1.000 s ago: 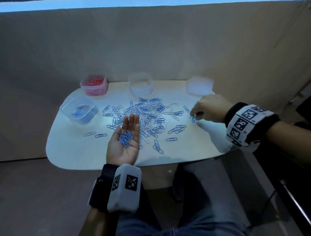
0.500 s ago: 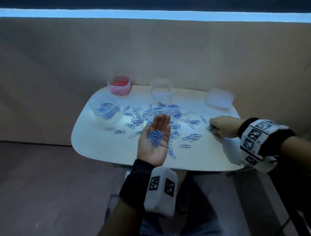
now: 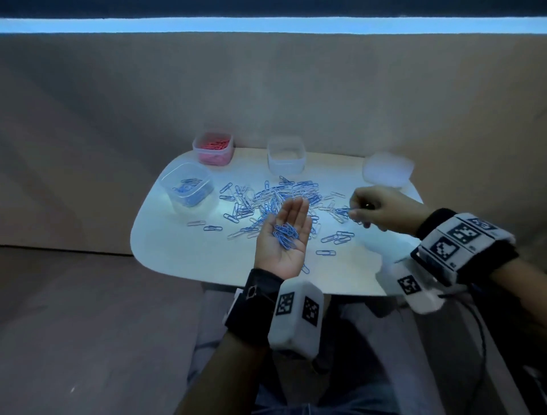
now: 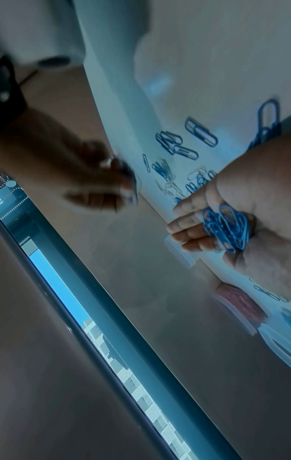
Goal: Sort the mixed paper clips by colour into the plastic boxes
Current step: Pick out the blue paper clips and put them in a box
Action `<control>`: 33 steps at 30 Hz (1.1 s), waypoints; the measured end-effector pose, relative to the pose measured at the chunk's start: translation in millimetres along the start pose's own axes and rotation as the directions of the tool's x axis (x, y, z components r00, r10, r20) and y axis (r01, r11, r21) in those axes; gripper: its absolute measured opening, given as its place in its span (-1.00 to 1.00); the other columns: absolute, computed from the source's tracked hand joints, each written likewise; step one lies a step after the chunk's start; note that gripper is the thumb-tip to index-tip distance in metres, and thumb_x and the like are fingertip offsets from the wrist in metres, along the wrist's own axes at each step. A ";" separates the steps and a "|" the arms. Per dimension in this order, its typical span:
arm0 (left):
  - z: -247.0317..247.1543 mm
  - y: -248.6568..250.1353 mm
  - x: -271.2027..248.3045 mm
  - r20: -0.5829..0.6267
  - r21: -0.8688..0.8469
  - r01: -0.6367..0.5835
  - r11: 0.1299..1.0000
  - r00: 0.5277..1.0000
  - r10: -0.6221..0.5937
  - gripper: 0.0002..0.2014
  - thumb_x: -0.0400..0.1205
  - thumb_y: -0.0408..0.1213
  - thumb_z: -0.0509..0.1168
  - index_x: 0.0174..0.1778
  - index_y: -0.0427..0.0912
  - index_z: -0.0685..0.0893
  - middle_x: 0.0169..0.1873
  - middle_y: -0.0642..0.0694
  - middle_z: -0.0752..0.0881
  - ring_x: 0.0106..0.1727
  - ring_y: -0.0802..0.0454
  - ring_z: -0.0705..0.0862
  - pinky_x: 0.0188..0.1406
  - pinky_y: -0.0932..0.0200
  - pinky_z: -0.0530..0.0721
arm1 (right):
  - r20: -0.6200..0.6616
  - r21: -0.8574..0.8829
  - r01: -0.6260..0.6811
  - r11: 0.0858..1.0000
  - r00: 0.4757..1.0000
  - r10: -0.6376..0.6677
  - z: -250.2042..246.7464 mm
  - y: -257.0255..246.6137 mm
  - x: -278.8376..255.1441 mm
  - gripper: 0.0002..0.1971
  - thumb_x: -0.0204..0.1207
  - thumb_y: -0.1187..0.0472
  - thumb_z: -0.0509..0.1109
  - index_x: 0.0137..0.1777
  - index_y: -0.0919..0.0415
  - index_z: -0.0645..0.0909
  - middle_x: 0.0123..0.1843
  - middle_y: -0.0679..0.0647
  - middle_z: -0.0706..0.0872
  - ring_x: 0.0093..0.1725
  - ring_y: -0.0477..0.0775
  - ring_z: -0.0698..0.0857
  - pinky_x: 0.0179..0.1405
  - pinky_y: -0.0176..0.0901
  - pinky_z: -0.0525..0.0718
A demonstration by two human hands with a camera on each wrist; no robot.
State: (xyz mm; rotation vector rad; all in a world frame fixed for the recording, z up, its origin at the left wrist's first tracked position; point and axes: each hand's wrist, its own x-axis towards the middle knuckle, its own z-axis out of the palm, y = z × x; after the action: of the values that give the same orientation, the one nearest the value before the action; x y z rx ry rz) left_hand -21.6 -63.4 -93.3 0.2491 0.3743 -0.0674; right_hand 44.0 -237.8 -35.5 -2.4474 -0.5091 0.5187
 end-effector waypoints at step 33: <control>12.4 16.3 -20.2 -0.022 -0.073 0.052 0.996 0.998 -0.054 -0.42 0.73 -0.25 0.05 -0.67 -0.25 0.54 -0.63 0.01 0.53 -0.57 0.11 0.61 -0.57 0.32 0.67 | -0.109 -0.164 -0.297 0.941 0.953 0.282 3.3 11.7 51.3 -0.93 0.49 0.36 0.37 -0.07 0.28 0.65 -0.21 0.14 0.64 -0.14 0.11 0.58 -0.47 -0.31 0.55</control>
State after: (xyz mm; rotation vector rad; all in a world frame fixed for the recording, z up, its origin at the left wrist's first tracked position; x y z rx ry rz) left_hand -34.2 -50.4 -70.9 0.1687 0.4066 -0.1027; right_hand 88.9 -221.4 -57.7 -2.7232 -0.1636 0.5031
